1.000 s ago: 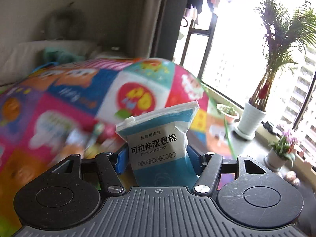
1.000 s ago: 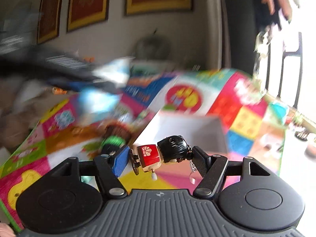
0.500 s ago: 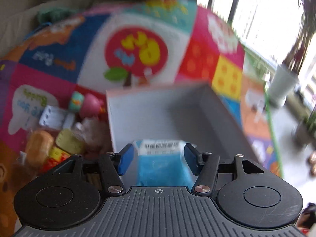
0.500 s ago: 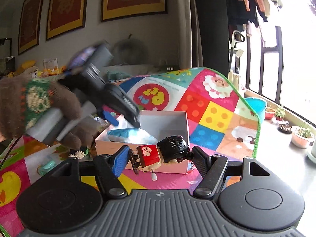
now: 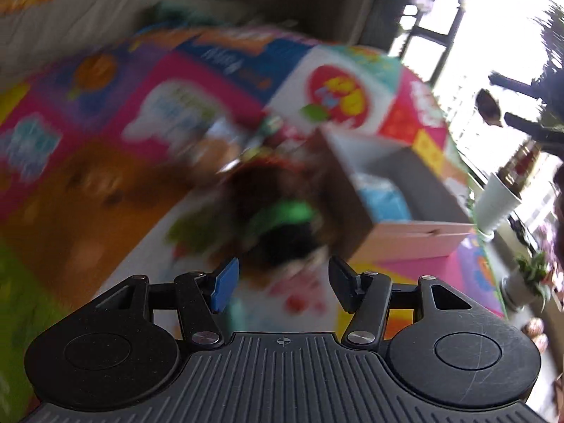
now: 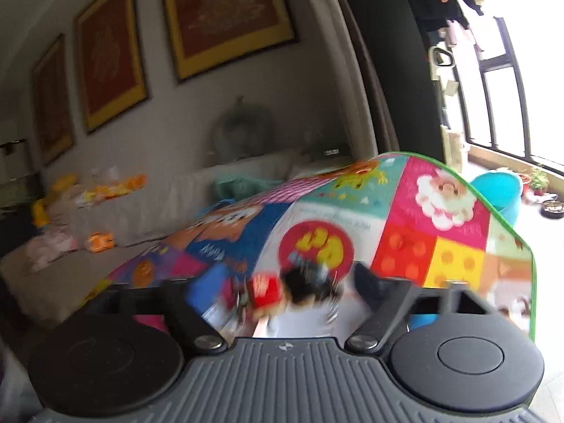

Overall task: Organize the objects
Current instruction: 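Lower the blue pack into the pink box with the left tool while the right tool drops the keychain in, then grasp the knitted doll with red hat with the left tool, then grasp the teal crank toy with the right tool while the left tool holds the doll, then release the doll into the pink box with the left tool while the right tool carries the teal toy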

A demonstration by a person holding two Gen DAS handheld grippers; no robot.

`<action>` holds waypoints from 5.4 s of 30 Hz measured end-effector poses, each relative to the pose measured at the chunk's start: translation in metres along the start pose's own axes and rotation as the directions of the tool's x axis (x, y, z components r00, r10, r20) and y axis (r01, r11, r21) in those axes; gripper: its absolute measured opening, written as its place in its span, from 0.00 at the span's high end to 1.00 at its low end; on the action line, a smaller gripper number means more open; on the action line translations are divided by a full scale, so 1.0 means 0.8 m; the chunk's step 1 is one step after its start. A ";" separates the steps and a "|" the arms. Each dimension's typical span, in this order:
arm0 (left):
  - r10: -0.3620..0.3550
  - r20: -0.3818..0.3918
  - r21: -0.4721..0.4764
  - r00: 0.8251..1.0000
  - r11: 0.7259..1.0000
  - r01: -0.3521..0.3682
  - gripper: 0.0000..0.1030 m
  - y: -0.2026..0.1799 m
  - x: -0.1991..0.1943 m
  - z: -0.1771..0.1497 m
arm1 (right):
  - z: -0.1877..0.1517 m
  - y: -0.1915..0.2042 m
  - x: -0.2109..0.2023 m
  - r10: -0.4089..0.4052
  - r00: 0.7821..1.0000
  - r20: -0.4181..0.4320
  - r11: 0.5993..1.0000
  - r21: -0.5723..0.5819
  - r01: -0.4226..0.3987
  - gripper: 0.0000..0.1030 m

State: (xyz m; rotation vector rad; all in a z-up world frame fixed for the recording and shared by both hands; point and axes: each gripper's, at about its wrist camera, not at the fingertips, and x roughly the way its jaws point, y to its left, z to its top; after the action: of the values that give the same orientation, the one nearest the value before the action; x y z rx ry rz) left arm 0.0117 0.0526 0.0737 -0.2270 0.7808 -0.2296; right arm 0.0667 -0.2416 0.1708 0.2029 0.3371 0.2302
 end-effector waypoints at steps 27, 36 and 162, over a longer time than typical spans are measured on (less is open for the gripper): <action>0.055 -0.060 -0.047 0.997 0.997 -0.058 0.43 -0.017 0.123 0.056 | -0.249 0.038 -0.069 -0.005 0.970 -0.242 0.984 -0.176 -0.039 0.00; -0.027 0.074 -0.084 0.997 0.996 0.033 0.45 0.055 -0.008 -0.015 | -0.247 0.052 -0.056 0.113 0.930 -0.349 0.986 -0.075 -0.148 0.00; -0.173 0.109 0.065 0.979 0.984 0.167 0.44 -0.039 -0.032 0.013 | -0.163 0.008 -0.131 0.010 0.999 -0.031 0.988 -0.154 -0.015 0.59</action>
State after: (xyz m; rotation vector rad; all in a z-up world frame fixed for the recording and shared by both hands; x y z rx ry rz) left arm -0.0021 0.0319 0.1070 -0.2523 0.6403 -0.3965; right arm -0.0763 -0.2414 0.0834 0.0484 0.3464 0.2706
